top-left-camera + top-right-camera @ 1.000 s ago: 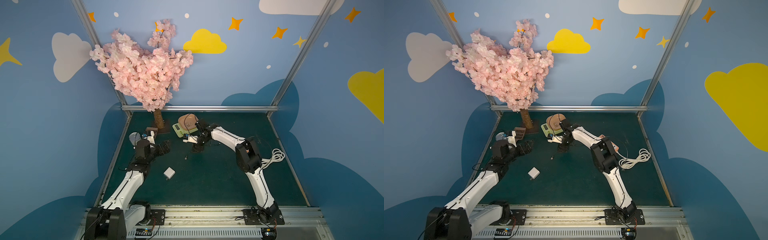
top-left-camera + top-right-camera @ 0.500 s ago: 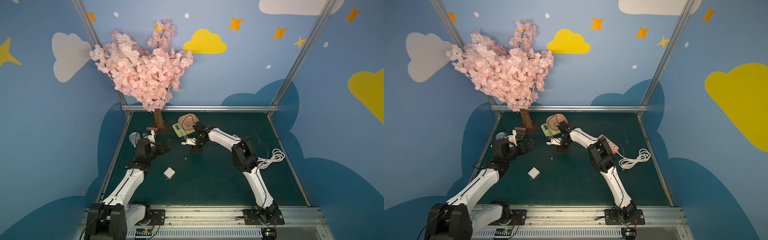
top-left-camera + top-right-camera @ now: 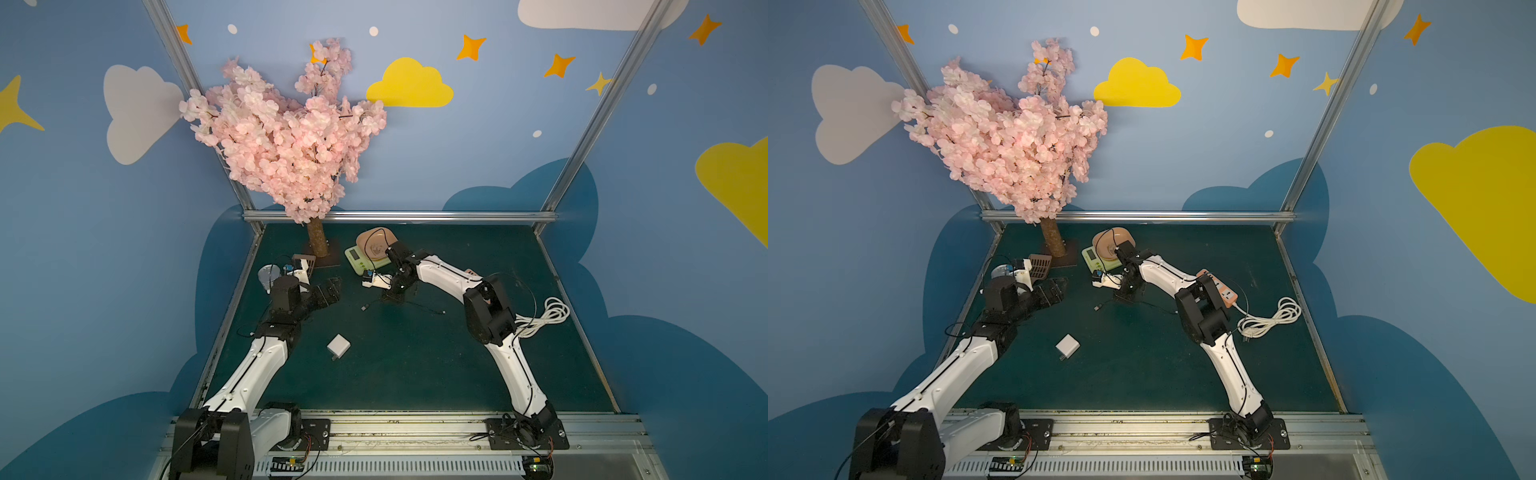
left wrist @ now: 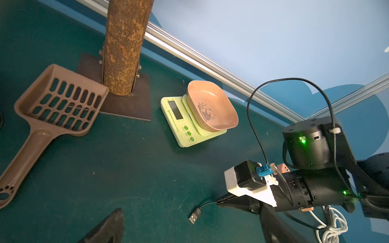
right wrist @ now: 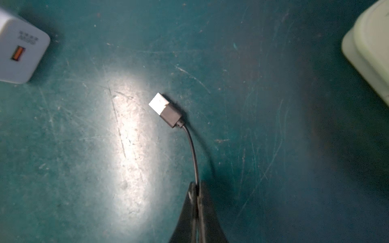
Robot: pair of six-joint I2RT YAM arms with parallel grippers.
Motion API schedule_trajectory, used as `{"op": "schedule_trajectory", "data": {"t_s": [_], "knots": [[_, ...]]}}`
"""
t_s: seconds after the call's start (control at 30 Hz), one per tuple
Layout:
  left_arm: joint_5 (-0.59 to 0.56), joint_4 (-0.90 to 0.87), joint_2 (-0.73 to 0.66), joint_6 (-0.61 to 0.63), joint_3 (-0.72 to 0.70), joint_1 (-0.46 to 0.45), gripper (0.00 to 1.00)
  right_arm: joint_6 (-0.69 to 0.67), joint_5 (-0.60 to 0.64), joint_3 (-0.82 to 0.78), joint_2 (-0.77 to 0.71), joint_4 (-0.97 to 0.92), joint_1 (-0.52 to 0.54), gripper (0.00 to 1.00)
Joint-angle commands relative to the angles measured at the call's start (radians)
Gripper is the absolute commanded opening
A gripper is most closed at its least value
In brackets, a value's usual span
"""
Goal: Charge the electronic scale
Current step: Pick up the charging cable from the center of the board.
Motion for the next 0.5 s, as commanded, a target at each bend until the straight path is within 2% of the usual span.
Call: {"op": "schedule_trajectory", "data": {"t_s": [0.0,0.07,0.17,0.27,0.47], "knots": [[0.027,-0.001,-0.015,-0.012,0.023,0.003,1.0,0.131,-0.027,-0.053,-0.109,0.055,-0.01,0.0],[0.036,0.004,-0.012,-0.02,0.025,0.003,0.99,0.213,-0.03,-0.107,-0.171,0.103,-0.021,0.0],[0.111,0.031,0.006,-0.034,0.036,-0.007,0.98,0.373,-0.048,-0.222,-0.288,0.218,-0.057,0.0],[0.186,0.056,0.026,-0.058,0.06,-0.026,0.96,0.582,-0.09,-0.382,-0.428,0.372,-0.102,0.0],[0.372,0.165,0.071,-0.2,0.123,-0.081,0.93,0.903,-0.099,-0.72,-0.733,0.713,-0.159,0.0]]}}
